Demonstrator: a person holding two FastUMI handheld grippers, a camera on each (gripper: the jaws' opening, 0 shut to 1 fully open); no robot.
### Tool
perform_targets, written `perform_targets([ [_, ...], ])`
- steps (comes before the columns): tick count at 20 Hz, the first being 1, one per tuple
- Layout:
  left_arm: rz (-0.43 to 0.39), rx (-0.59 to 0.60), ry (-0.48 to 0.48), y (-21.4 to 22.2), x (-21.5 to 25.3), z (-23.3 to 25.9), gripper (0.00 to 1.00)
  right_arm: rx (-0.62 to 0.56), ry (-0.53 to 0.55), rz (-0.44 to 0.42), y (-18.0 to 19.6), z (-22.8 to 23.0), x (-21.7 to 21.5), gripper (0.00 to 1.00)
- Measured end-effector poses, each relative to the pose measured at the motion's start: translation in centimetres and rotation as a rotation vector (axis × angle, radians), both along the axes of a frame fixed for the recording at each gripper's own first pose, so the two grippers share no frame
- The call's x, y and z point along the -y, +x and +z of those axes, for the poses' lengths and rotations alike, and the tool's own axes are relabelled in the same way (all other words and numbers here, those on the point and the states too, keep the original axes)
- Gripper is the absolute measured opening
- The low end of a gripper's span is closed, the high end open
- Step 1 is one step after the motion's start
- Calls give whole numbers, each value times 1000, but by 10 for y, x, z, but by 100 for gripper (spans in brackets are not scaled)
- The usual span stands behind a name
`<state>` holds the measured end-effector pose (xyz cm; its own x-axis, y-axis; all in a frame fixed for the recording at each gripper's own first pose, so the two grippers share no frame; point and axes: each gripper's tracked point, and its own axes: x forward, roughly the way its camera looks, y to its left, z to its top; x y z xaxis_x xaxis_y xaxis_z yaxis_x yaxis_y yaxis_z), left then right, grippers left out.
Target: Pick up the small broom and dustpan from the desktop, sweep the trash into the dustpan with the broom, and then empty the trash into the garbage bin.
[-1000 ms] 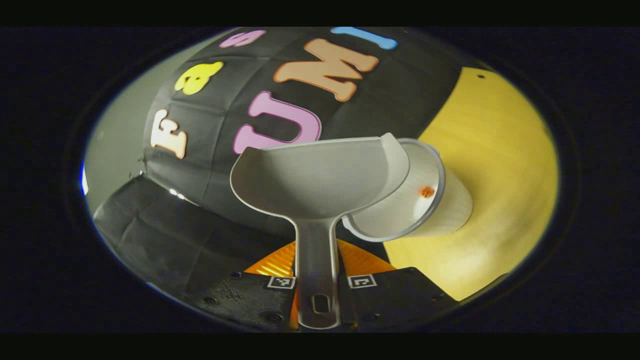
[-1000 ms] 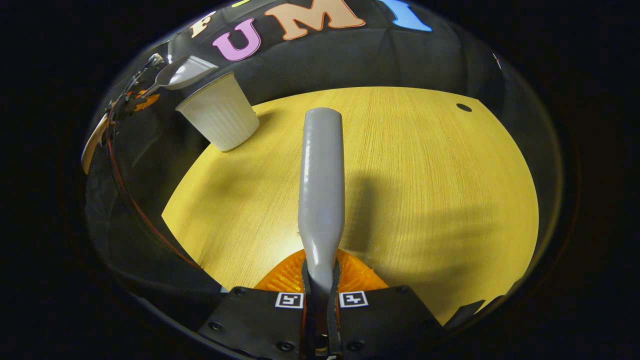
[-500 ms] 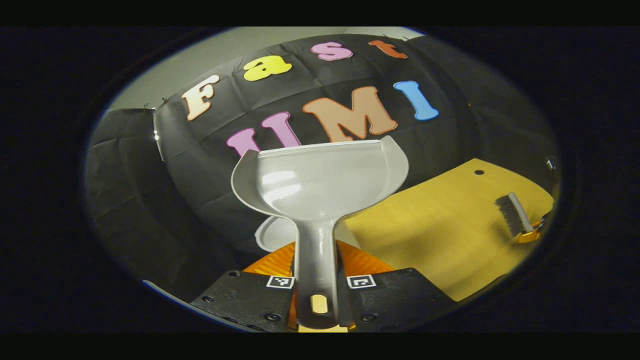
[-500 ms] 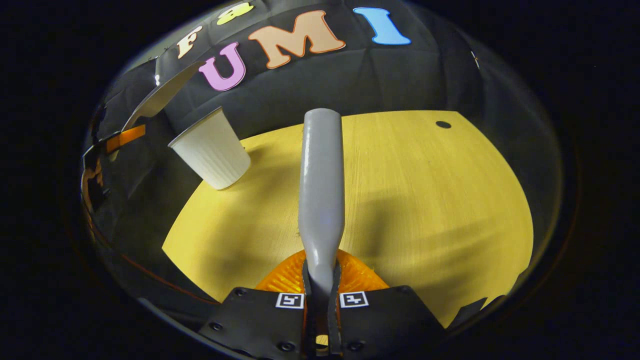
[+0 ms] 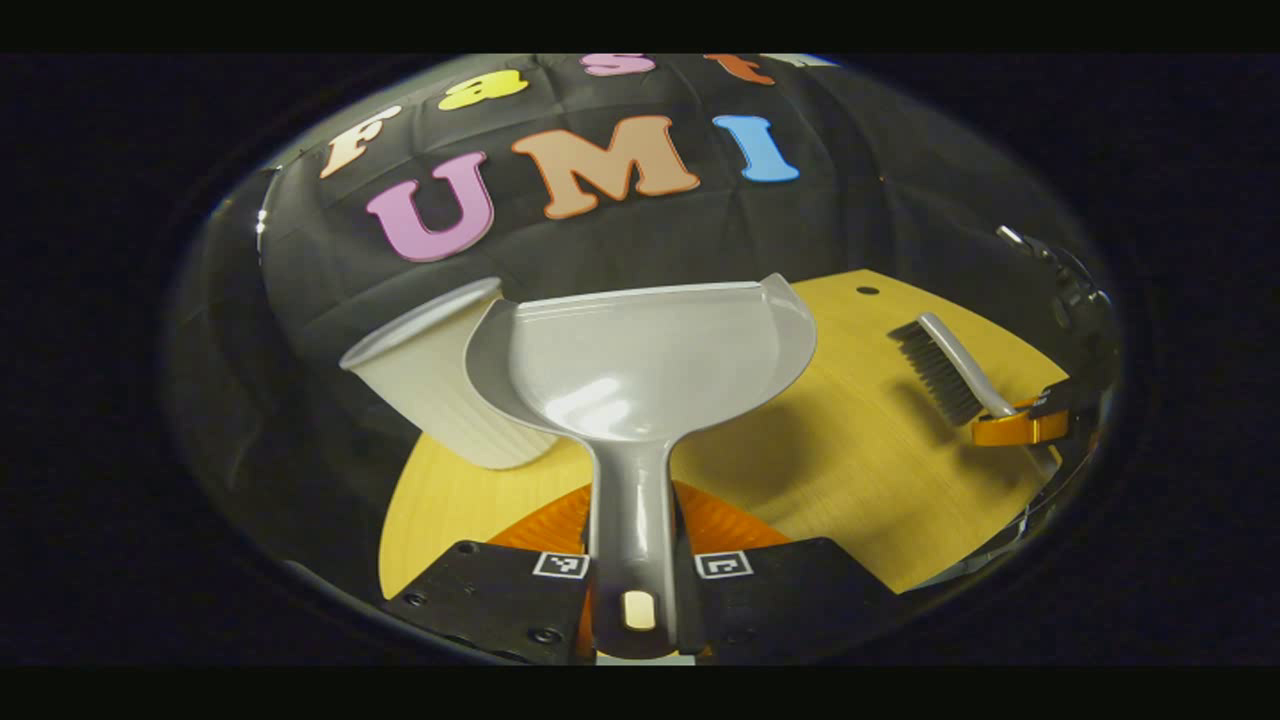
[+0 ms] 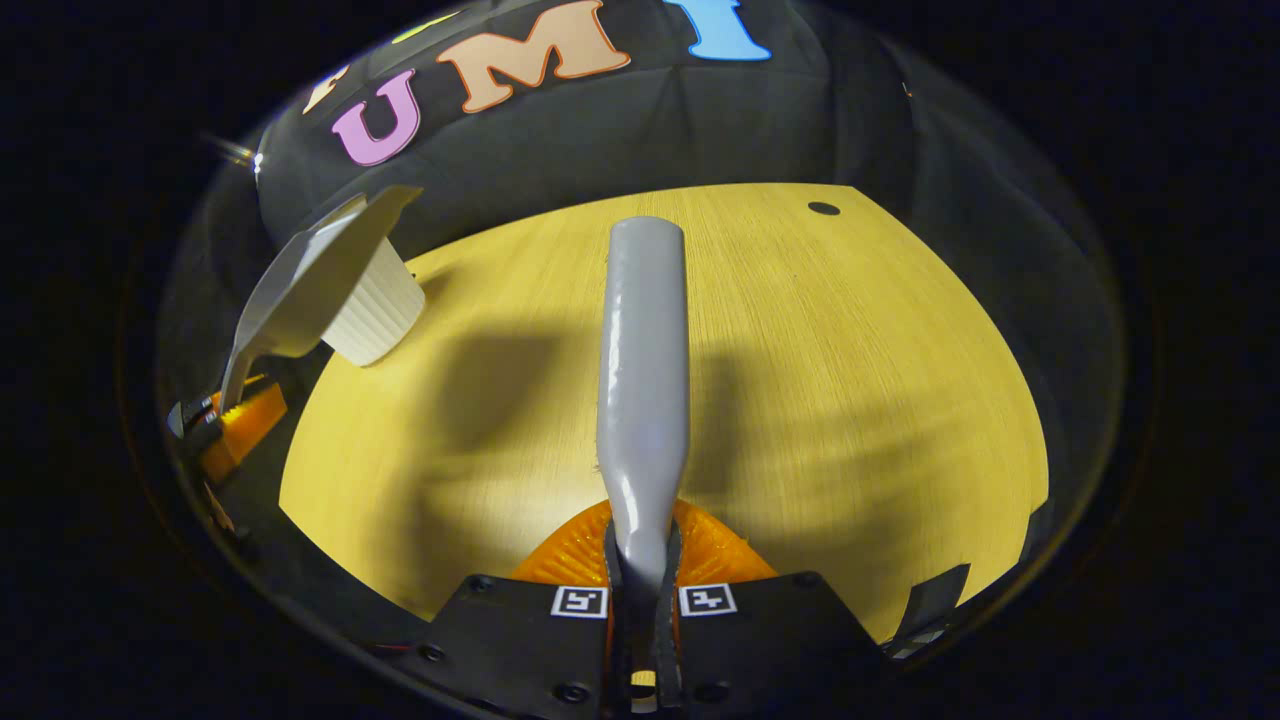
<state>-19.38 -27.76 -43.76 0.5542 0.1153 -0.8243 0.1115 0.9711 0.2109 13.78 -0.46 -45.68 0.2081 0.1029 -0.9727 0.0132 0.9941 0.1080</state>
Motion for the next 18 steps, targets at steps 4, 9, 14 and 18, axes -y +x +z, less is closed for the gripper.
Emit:
perform_targets([
  [4, 66, -190, -61, -19, -8, -18, 25, -85, -26, 25, -10, -17, -2, 12],
  [9, 50, -276, -28, -15, -3, -5, 27, -203, -116, 37, -16, -29, 1, 12],
  [14, 70, -315, -44, -18, -4, -8, 29, -260, -136, 28, -18, -24, -2, 17],
  [18, -36, -260, 17, -2, -5, 2, 55, -185, -173, 79, -15, -12, 6, 69],
])
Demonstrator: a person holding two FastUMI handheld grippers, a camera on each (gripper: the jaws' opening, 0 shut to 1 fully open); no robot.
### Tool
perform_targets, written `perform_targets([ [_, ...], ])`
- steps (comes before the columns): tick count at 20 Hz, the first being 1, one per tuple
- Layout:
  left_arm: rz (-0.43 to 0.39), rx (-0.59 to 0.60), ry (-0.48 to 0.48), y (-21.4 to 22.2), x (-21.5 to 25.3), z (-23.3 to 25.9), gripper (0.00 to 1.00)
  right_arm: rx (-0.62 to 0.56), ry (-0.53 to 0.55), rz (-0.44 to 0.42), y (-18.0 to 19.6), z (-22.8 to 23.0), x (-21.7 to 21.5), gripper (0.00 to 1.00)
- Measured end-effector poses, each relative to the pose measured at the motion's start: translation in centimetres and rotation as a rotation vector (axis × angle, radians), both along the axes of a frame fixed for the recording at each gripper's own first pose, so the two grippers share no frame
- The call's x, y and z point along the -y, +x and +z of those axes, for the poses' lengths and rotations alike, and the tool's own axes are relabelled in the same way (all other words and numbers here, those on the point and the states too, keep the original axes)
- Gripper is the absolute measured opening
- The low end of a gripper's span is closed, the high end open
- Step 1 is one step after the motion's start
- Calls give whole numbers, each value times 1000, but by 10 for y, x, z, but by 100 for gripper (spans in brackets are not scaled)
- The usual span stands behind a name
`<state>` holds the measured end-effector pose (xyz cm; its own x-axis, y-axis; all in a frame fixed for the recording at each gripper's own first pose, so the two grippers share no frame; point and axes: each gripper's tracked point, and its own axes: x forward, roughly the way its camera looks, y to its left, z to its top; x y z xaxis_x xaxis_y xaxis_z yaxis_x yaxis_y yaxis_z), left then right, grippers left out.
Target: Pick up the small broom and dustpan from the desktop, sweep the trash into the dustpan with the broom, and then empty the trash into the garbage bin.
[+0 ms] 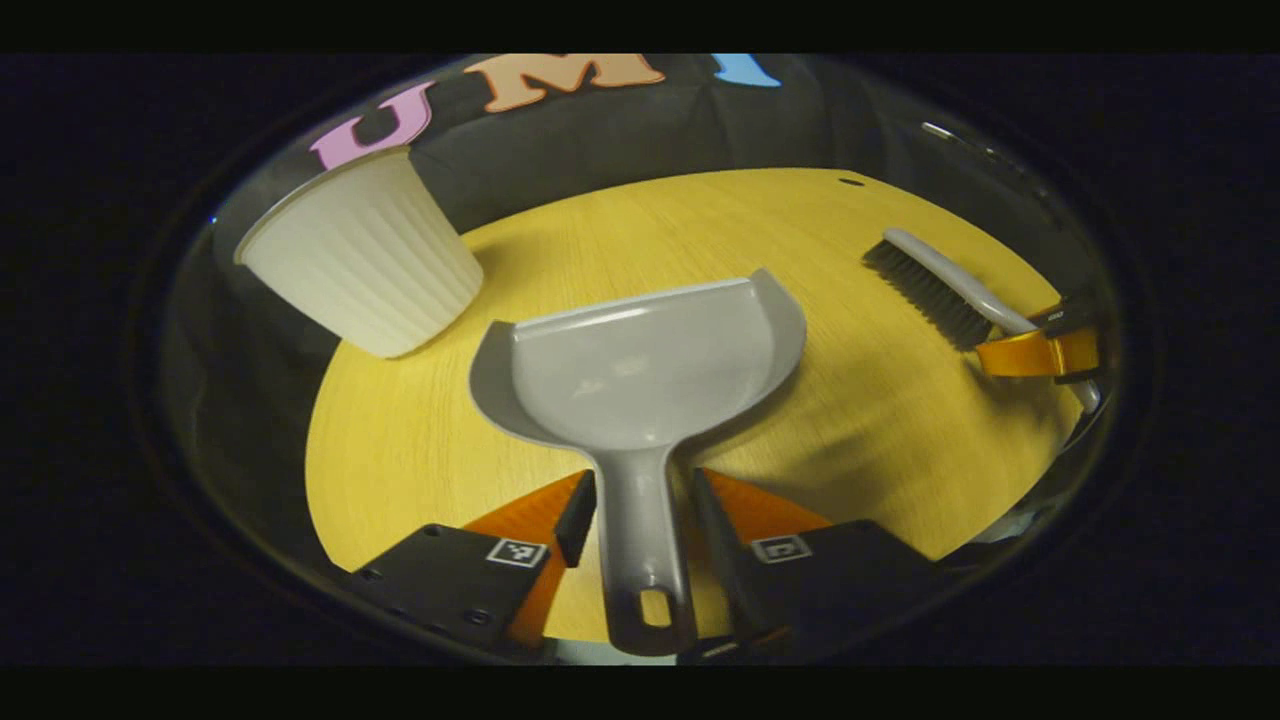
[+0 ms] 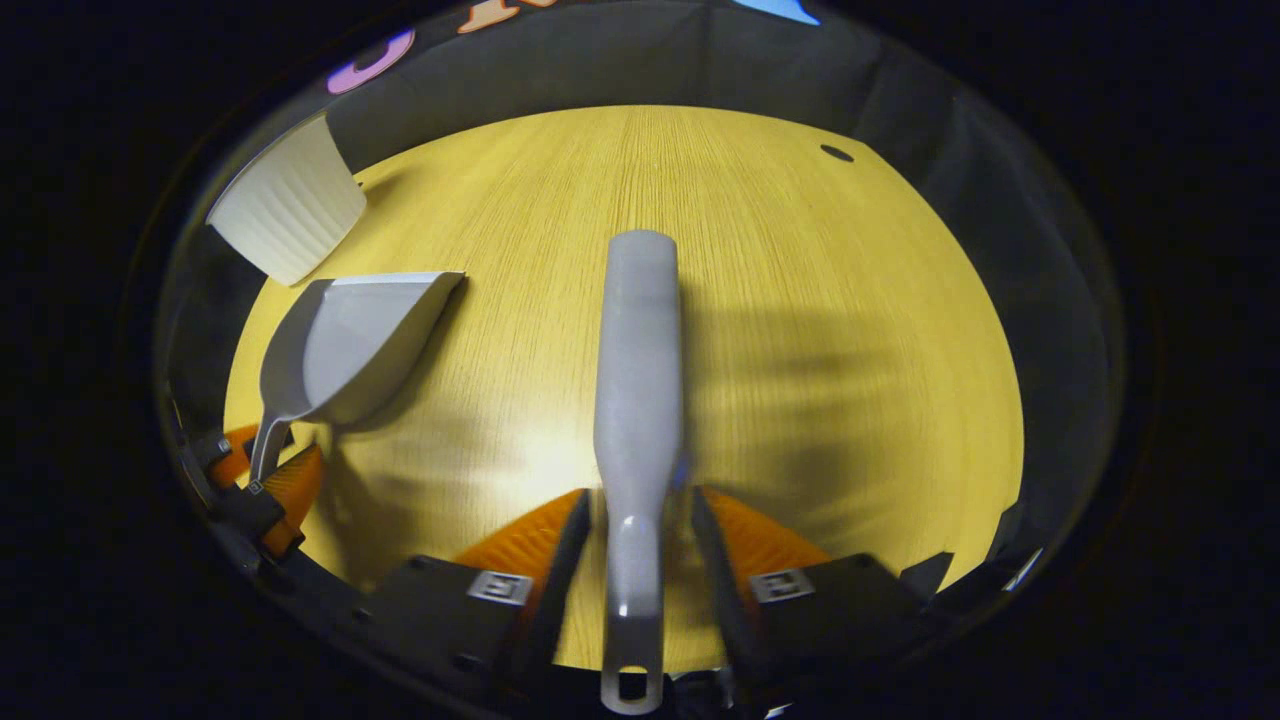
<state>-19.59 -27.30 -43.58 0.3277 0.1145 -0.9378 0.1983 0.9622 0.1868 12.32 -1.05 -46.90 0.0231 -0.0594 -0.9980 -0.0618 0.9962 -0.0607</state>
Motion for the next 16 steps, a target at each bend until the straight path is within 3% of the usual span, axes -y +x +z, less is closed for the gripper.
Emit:
perform_targets([
  [1, -13, 44, 9, 7, 1, 6, 73, 34, -1, 19, 3, 7, 2, 92],
  [2, -4, 75, 11, 12, 4, 12, 94, 83, 0, 33, 6, 15, 3, 93],
  [4, 6, 214, 20, 32, 2, 42, 96, 219, 19, 69, 15, 35, 0, 100],
  [6, -1, 406, 46, 59, 0, 98, 95, 427, 44, 121, 36, 73, -1, 100],
  [10, -12, 796, 37, 116, 22, 240, 94, 885, 69, 199, 81, 197, -5, 100],
  [13, 39, 944, -7, 133, 33, 298, 93, 1047, 80, 225, 90, 251, -11, 100],
  [16, 76, 1037, -119, 133, 45, 323, 93, 1159, 141, 181, 82, 281, -14, 100],
])
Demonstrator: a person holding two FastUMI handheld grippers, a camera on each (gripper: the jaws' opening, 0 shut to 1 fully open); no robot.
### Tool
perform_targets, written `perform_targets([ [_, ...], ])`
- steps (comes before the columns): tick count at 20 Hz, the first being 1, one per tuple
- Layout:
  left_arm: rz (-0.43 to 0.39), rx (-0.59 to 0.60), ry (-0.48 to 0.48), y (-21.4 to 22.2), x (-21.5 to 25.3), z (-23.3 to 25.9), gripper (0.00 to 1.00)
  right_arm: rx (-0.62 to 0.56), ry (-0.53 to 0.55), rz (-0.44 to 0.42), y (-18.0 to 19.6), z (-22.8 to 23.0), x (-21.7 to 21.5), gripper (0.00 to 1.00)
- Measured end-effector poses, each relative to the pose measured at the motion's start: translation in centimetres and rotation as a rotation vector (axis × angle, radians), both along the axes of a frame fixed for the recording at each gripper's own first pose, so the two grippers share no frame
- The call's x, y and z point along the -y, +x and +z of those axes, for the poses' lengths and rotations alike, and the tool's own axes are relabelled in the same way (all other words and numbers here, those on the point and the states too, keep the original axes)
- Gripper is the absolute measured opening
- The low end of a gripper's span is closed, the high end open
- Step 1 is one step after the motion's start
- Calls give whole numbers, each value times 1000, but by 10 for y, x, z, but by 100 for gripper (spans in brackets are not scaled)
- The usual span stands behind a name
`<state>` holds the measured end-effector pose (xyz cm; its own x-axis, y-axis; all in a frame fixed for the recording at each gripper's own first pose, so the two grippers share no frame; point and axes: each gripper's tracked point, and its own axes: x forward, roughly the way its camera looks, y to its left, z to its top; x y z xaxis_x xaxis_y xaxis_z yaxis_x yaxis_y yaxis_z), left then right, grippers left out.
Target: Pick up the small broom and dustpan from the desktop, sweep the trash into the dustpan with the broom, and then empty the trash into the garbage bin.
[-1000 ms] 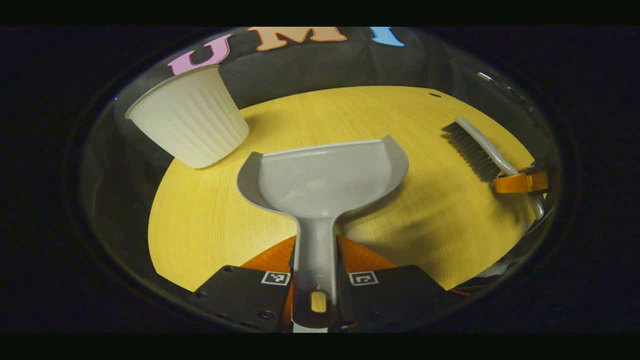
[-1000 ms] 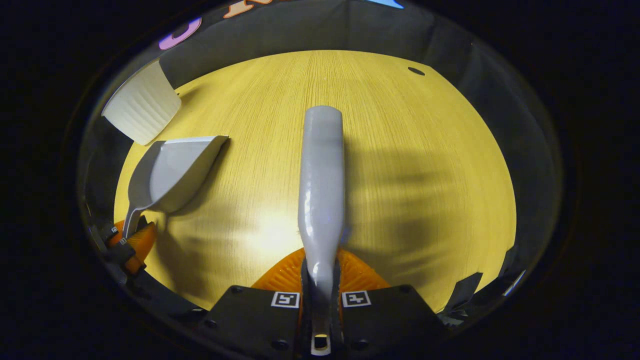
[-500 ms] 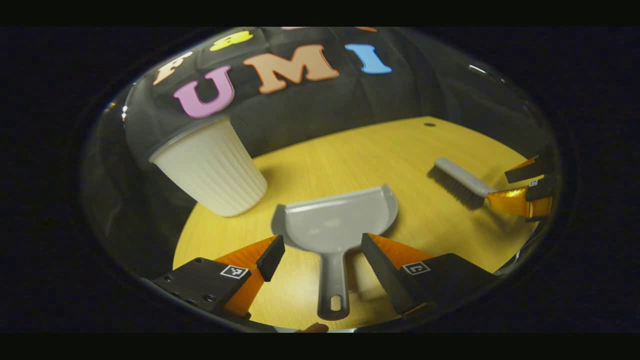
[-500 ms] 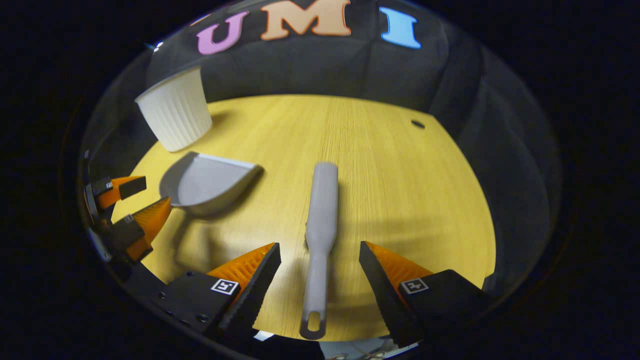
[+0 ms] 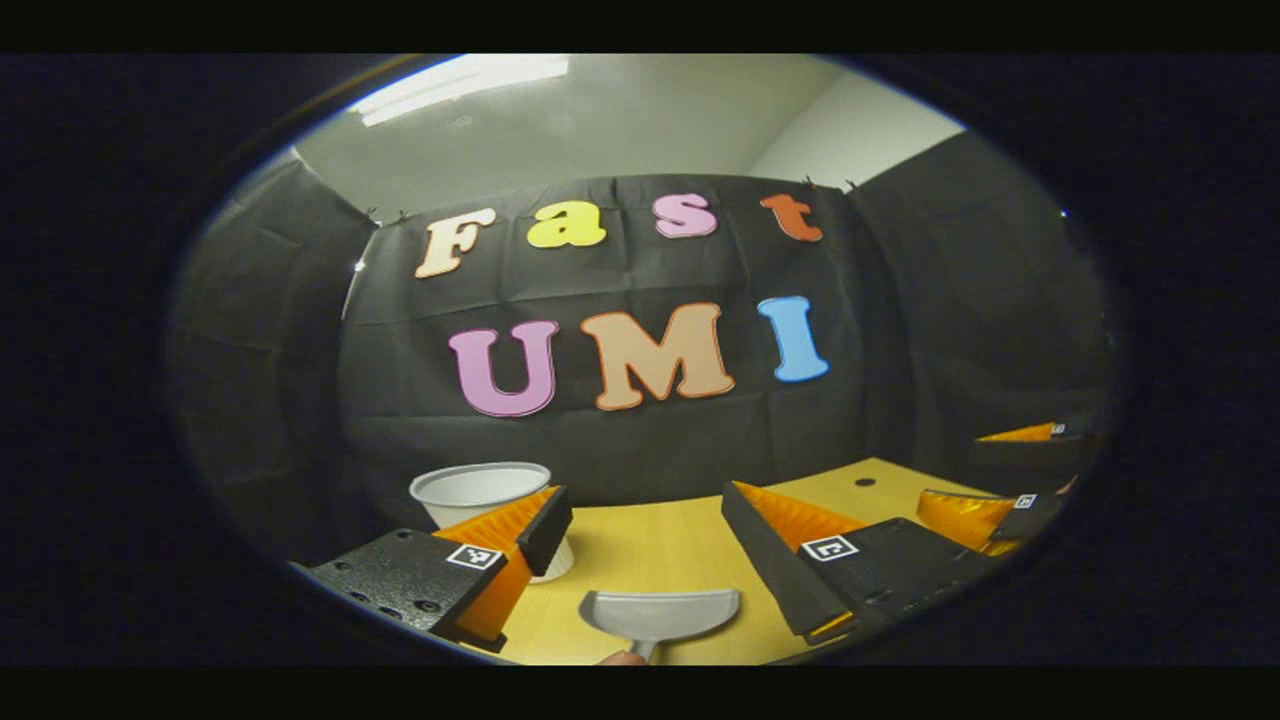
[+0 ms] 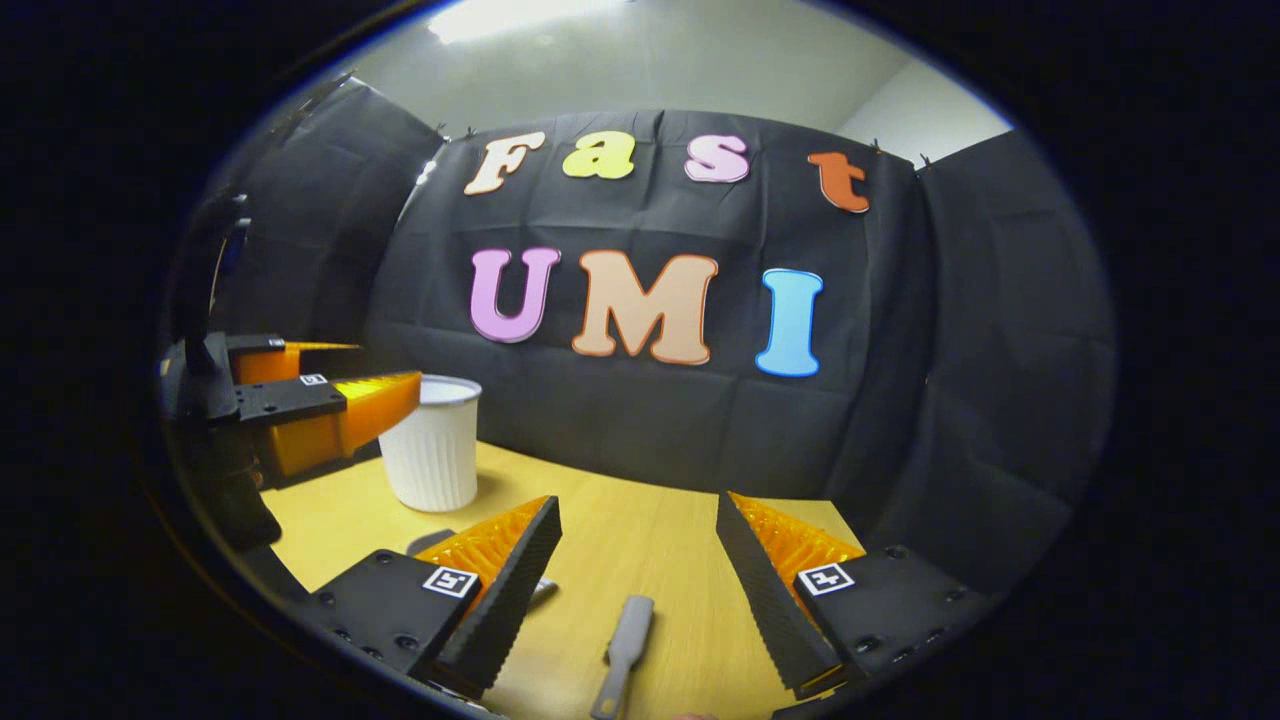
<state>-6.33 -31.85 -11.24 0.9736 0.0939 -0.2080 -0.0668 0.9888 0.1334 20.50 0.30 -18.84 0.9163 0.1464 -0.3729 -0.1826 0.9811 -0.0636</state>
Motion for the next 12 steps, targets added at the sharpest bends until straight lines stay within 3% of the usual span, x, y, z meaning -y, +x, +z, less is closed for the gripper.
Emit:
perform_targets([
  [6, -44, 52, 20, -1, -10, 35, 92, 107, 29, -55, -12, -5, 10, 99],
  [12, -87, 76, 7, 6, -10, 42, 92, 128, 13, -73, -12, -3, 5, 100],
])
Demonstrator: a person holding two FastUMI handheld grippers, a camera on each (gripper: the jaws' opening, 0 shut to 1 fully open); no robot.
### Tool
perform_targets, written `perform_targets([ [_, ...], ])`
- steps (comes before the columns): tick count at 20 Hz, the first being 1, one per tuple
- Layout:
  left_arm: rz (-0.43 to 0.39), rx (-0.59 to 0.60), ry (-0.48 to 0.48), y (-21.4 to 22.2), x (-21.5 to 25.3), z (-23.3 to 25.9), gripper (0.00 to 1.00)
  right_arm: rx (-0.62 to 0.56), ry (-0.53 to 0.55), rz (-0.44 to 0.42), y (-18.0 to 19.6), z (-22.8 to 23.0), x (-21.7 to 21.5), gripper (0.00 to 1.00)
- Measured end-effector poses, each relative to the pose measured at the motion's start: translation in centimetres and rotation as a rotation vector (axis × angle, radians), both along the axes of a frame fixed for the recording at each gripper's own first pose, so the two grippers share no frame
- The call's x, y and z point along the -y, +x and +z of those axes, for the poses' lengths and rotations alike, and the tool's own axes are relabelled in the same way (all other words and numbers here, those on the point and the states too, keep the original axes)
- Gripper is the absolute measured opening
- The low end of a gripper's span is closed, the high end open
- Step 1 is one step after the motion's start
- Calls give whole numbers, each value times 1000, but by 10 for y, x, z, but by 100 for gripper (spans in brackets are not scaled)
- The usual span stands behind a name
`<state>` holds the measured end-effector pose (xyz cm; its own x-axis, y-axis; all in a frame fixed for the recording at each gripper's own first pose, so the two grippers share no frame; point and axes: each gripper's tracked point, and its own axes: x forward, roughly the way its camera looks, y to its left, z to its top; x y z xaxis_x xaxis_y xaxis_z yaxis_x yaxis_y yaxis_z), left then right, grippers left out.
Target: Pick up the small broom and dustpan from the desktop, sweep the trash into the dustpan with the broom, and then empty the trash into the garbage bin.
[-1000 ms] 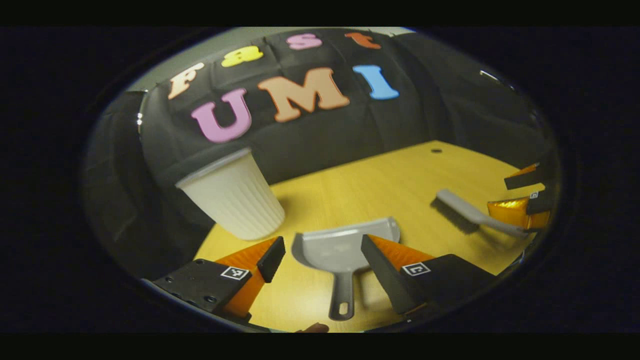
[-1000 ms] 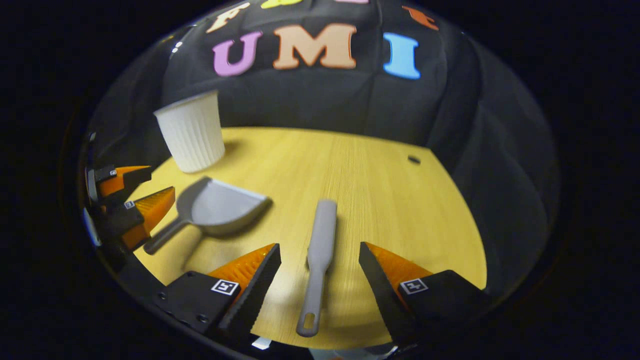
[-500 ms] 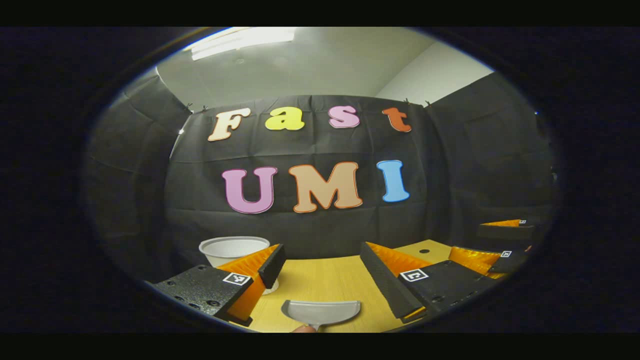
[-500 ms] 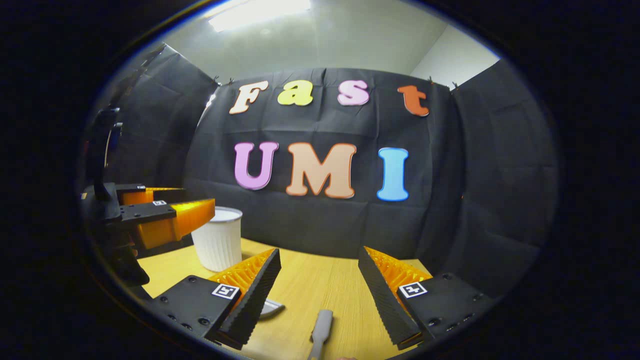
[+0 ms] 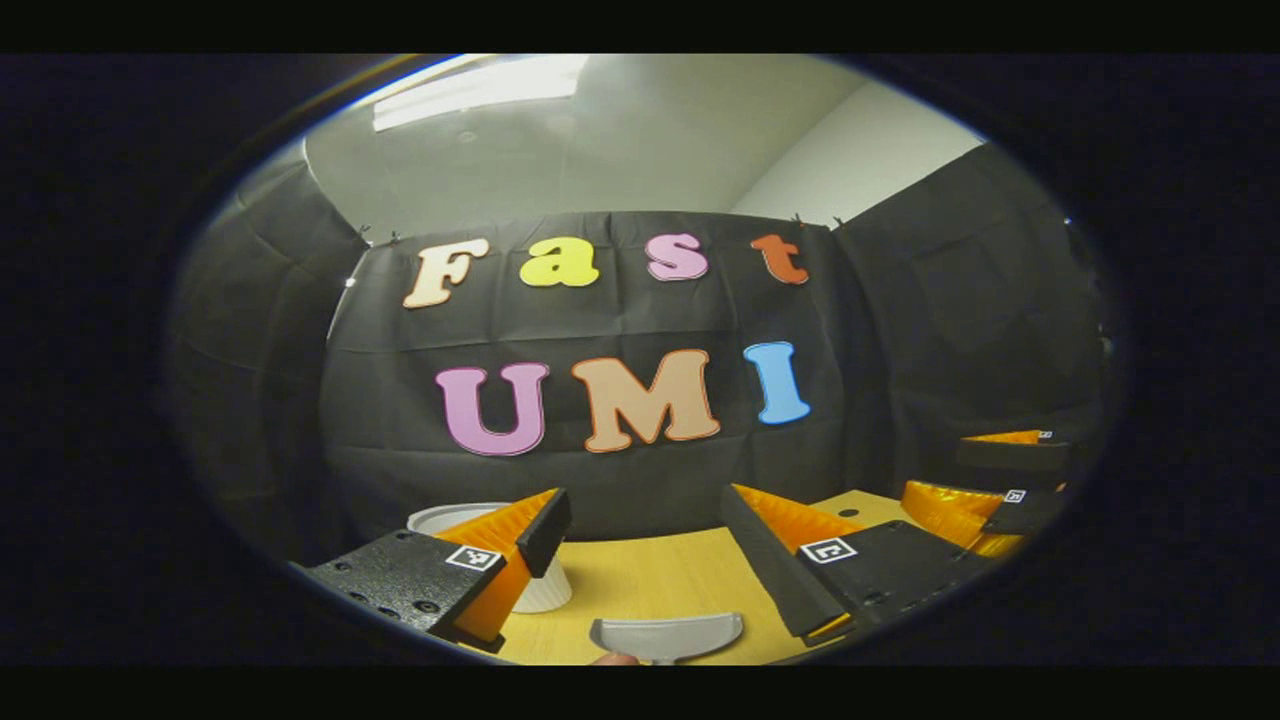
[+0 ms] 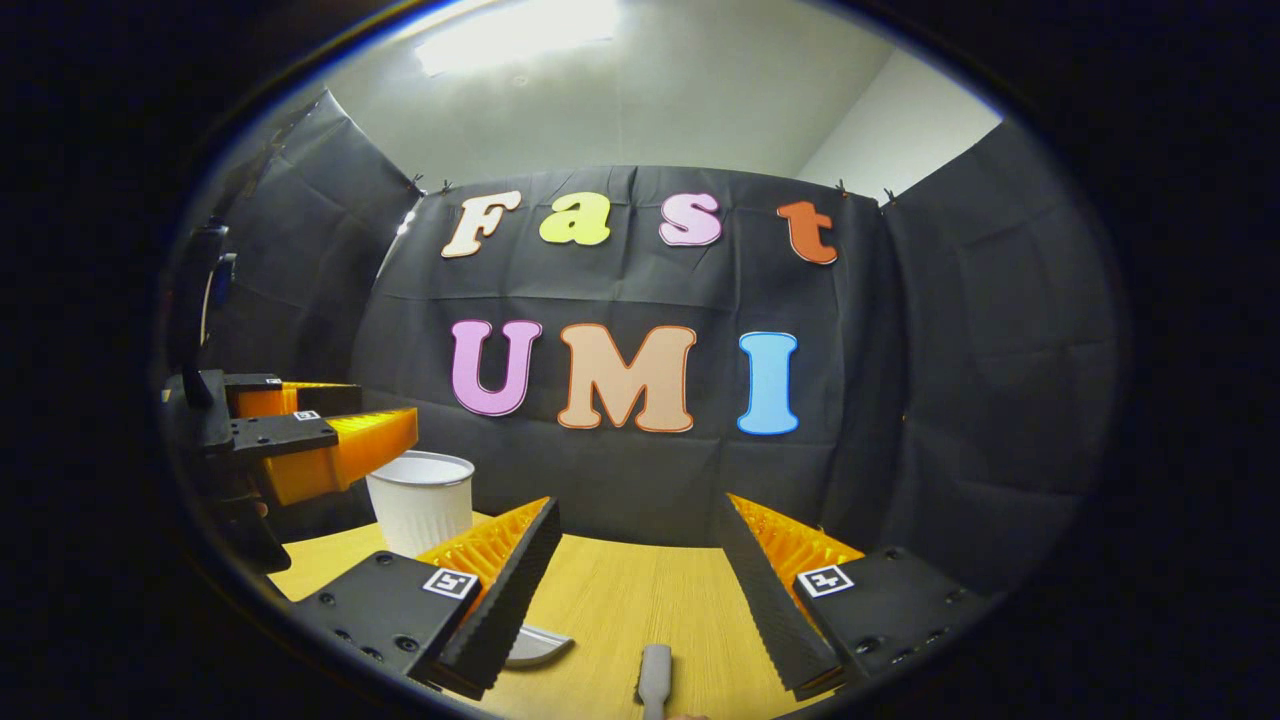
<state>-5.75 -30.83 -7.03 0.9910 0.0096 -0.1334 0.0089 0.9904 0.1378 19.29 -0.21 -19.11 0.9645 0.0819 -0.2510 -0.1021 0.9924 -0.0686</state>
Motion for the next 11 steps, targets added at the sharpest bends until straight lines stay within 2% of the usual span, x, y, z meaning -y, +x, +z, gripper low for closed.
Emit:
perform_targets([
  [11, -22, -20, -35, 5, 1, -7, 93, 14, 6, -37, 4, 8, -2, 100],
])
